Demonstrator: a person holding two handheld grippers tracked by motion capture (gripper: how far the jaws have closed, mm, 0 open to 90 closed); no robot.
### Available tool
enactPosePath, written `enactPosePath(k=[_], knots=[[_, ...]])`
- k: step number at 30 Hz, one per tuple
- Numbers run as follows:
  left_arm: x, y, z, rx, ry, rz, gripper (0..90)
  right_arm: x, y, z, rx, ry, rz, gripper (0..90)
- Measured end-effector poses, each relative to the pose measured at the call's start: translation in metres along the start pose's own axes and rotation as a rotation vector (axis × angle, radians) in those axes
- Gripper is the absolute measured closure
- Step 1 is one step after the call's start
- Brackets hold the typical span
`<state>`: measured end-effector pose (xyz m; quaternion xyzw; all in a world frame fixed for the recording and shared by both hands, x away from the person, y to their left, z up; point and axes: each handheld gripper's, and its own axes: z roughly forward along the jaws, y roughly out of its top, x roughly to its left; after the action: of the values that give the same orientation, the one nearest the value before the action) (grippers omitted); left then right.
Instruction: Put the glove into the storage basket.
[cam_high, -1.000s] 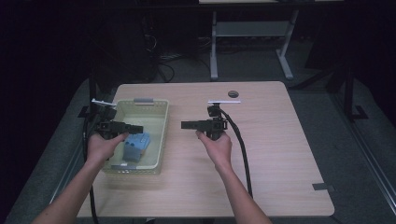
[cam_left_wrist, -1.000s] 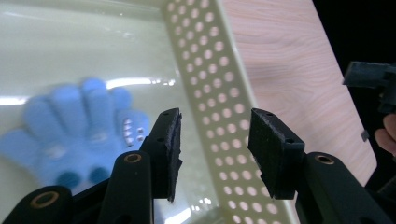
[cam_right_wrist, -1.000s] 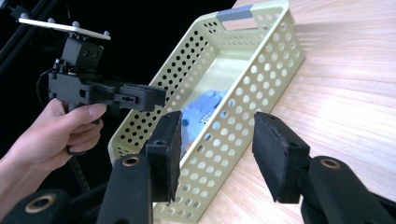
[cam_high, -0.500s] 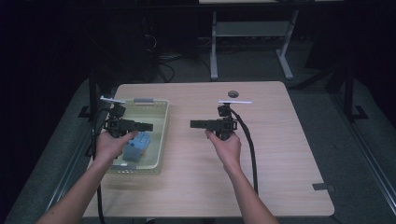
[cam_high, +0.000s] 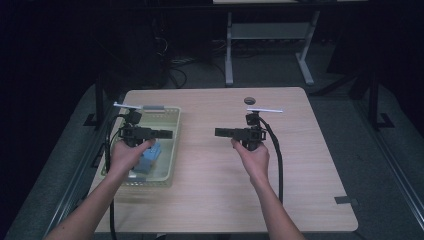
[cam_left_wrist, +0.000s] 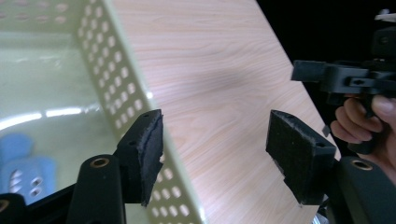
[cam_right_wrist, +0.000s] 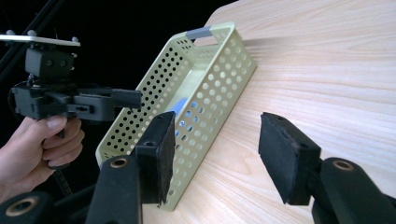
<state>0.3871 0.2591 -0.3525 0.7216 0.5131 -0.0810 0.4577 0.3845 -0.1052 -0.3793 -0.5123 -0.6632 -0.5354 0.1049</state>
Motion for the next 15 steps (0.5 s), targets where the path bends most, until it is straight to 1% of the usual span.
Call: enactPosePath(k=[1,6,10,12,15], knots=[[-0.001,0.0,0.001,-0.004,-0.006,-0.003,34.8,-0.002,0.0,-0.002,0.0,-0.005,0.004,44.6],[-0.01,0.001,0.009,-0.006,-0.023,0.011,33.7,-0.008,-0.002,-0.011,-0.015,-0.009,0.014,43.8],[-0.017,0.002,0.014,-0.014,-0.034,0.034,33.4,-0.013,-0.004,-0.018,-0.025,-0.013,0.02,43.5],[-0.02,0.002,0.015,-0.03,-0.053,0.032,33.4,-0.015,-0.004,-0.022,-0.028,-0.016,0.023,43.1],[-0.024,0.002,0.018,-0.037,-0.071,0.033,33.4,-0.02,-0.005,-0.029,-0.037,-0.024,0.026,42.6]])
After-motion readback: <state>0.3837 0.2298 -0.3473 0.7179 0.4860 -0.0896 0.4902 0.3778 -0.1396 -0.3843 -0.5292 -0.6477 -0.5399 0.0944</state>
